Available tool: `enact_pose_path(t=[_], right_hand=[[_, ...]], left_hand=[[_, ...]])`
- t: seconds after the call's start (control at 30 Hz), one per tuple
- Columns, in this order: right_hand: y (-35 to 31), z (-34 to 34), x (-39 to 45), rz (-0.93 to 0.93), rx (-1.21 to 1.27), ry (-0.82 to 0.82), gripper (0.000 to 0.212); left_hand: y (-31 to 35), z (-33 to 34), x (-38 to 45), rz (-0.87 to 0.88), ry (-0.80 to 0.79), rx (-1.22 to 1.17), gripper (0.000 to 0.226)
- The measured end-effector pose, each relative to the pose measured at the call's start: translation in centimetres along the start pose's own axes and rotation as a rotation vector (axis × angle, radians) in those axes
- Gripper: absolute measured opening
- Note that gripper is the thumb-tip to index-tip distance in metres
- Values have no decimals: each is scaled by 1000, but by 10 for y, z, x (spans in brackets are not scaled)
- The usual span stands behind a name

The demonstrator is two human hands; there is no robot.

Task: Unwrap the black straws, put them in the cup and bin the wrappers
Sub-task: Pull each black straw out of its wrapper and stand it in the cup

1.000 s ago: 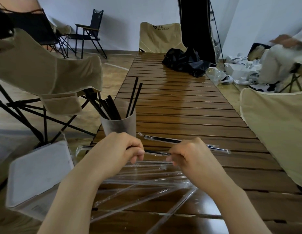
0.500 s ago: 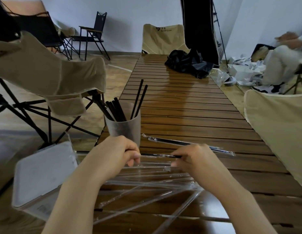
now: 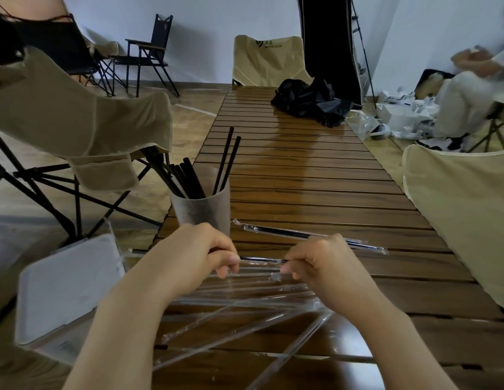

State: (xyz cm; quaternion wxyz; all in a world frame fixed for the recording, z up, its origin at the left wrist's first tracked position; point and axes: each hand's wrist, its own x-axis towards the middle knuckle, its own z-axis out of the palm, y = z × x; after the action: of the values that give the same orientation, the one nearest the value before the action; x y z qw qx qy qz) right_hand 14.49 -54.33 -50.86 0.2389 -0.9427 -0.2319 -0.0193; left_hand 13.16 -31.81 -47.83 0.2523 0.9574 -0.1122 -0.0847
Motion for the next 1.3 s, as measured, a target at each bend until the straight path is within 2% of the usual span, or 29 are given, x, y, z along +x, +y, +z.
enact_pose_path(t=[0.3,0.43,0.47,0.57,0.63,0.77,0.93,1.03,1.17,1.3], right_hand=[[23,-10,-5,122,-2,-12,27],[30,-9,-5,119,13,-3,33],[29,-7,-4,108,6,-7,33],[19,-4,0,46,5,-7,35],[12,-3,2,-5,6,-6,32],[11,-2,1,-39,11,18,15],[21,-5,-2,5,31,24,31],[25,-6,-2,31,16,28,31],[18,-4,0,-1,-11,46,11],[2,3,4,-80,-42,66,11]], left_hand=[[-9,-23,-14,-98,52,68,25],[-10,-34,-21,-167,52,151,12],[-4,-34,-22,-162,28,154,9],[21,-21,-14,-56,-40,63,24],[37,-8,-6,1,-59,46,27],[40,6,3,-1,6,75,19],[24,-1,-1,-63,38,-13,10],[14,-6,-4,-96,65,-15,6],[15,-4,-1,-76,103,17,8],[20,3,3,-50,80,15,10]])
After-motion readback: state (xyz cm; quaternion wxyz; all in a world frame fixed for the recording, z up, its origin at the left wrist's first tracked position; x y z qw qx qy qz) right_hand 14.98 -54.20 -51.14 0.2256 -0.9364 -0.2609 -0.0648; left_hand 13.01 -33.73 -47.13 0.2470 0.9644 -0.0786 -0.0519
